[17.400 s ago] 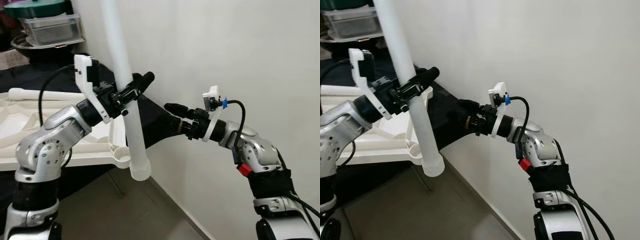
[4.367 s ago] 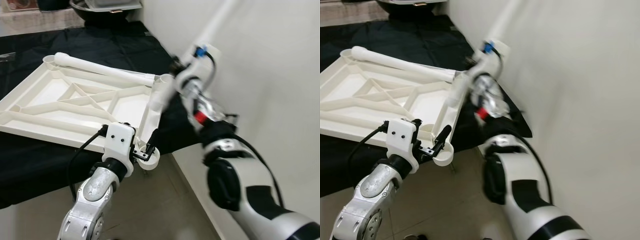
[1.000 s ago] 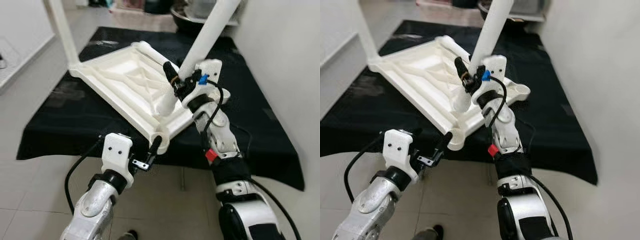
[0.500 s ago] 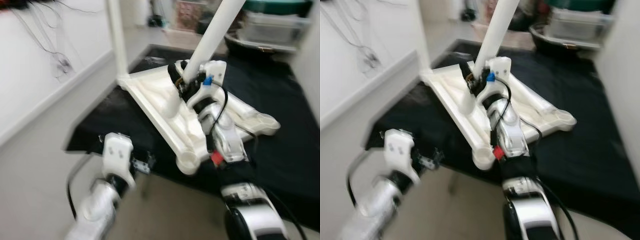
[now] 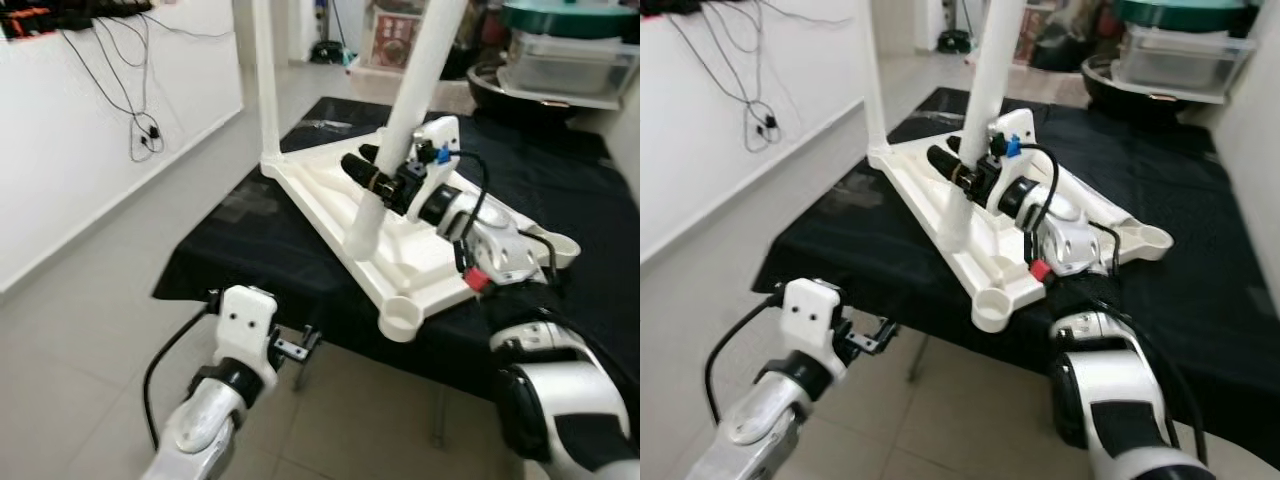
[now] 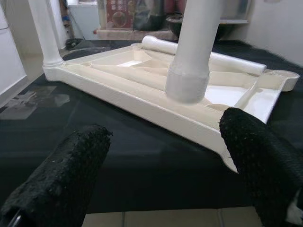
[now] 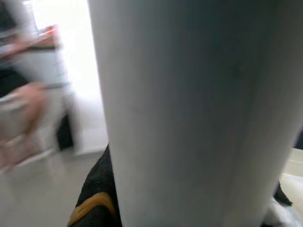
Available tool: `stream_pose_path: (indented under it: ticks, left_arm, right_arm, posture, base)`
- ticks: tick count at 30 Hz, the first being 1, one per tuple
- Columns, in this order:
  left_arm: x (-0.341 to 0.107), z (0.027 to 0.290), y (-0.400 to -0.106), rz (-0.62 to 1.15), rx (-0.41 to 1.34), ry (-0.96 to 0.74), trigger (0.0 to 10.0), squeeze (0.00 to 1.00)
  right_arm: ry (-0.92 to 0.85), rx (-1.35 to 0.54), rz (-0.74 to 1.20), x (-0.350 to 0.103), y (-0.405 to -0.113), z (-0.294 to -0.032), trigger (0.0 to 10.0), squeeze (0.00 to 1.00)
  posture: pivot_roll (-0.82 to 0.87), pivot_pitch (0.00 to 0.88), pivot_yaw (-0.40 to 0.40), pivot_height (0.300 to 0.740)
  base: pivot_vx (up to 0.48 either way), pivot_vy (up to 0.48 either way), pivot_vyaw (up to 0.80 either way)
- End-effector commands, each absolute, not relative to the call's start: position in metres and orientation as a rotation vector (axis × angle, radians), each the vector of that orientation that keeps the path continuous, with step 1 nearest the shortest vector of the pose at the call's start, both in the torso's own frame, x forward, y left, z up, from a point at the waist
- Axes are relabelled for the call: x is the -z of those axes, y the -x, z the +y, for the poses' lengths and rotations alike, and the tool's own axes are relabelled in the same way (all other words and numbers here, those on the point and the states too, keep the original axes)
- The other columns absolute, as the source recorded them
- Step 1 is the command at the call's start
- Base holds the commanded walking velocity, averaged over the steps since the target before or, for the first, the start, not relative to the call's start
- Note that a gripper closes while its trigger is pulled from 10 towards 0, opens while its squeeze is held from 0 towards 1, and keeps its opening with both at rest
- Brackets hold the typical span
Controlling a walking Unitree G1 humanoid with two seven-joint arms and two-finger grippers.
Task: Building children table
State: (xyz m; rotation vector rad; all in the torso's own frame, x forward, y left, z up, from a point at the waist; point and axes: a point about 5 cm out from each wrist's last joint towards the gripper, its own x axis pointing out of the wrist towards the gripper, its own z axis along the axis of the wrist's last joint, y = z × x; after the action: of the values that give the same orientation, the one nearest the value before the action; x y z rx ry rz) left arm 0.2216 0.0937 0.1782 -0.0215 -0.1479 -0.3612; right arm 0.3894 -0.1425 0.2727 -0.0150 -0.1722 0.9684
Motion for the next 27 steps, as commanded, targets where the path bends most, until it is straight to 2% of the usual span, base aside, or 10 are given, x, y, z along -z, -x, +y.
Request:
stream_pose_path:
  ticks: [1,8,16,27]
  left_arm:
    - [-0.180,0.093,-0.217,-0.142,0.368,0.019,10.0,0.00]
    - [-0.182,0.095,-0.212,-0.131,0.374,0.018,10.0,0.00]
    - [-0.181,0.095,-0.209,-0.120,0.381,0.019,10.0,0.00]
    - [-0.180,0.095,-0.209,-0.104,0.388,0.008,10.0,0.00]
  right_arm:
    - [0.045,-1.121,-0.144,-0.276,-0.384,-0.143,10.0,0.00]
    - [0.014,-1.204,-0.149,-0.283,-0.381,-0.157,10.0,0.00]
    - [0.057,-1.131,-0.115,-0.278,-0.386,-0.169,10.0,0.00]
    - [0.027,-1.238,-0.095,-0.270,-0.379,-0.173,10.0,0.00]
  posture:
    - [0.14,0.135,-0.055,0.740]
    - [0.15,0.171,-0.041,0.740]
    - [0.15,0.193,-0.030,0.740]
    - [0.15,0.196,-0.027,0.740]
  base:
    - [0.000,0.000,0.00]
    - [0.000,0.000,0.00]
    - [0.000,0.000,0.00]
    - [0.000,0.000,-0.71]
